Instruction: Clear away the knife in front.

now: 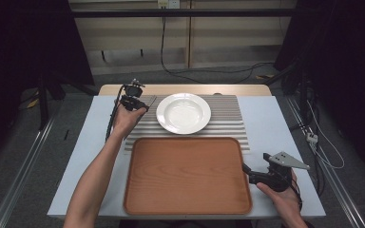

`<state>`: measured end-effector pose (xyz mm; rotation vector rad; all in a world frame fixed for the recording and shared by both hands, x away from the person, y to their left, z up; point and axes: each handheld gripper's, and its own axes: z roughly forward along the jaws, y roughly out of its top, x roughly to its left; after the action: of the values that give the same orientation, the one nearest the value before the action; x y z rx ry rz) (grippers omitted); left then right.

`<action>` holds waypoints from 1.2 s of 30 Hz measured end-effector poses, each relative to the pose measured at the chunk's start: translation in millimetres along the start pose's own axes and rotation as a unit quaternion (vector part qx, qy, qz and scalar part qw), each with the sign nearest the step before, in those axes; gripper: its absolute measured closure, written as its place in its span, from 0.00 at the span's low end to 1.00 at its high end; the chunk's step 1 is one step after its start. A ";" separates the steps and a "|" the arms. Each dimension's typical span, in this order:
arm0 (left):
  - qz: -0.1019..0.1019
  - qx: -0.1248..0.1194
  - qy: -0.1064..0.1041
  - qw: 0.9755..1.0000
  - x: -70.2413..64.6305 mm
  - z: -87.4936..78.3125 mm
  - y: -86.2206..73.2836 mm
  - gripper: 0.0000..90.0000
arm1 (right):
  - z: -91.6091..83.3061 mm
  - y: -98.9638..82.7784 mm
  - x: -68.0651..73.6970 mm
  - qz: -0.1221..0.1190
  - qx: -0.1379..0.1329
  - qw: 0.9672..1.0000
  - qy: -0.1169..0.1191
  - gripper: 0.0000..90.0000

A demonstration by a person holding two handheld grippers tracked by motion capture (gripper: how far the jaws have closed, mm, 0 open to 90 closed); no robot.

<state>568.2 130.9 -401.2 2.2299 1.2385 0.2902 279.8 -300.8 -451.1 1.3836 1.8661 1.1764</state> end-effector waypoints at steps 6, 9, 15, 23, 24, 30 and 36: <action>0.010 -0.003 0.001 1.000 -7.5 -12.5 -5.0 0.89 | -0.3 0.6 0.6 -0.003 -0.001 1.000 0.001 0.09; 0.010 -0.011 -0.003 1.000 -10.9 -19.4 -8.1 0.89 | 0.2 1.0 1.5 -0.007 -0.001 1.000 0.001 0.09; 0.010 -0.022 -0.006 1.000 -14.7 -33.0 -15.4 0.89 | 0.0 1.4 2.1 -0.009 0.000 1.000 -0.001 0.09; 0.028 -0.029 -0.013 0.999 -26.4 -48.5 -25.5 0.89 | -0.1 1.7 2.2 -0.007 -0.001 1.000 -0.003 0.09; 0.026 -0.032 -0.014 0.999 -28.9 -49.3 -26.6 0.89 | 0.2 1.7 1.7 -0.007 -0.001 1.000 -0.003 0.09; 0.038 -0.031 -0.021 0.999 -36.9 -57.3 -32.8 0.89 | 0.7 1.7 2.0 -0.008 0.000 1.000 -0.002 0.09; 0.042 -0.028 -0.024 0.998 -41.3 -62.9 -42.9 0.89 | 0.1 1.7 2.3 -0.007 -0.001 1.000 -0.002 0.09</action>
<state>487.3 137.6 -371.0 2.2303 1.1005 0.2994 280.0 -298.4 -449.5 1.3676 1.8699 1.1674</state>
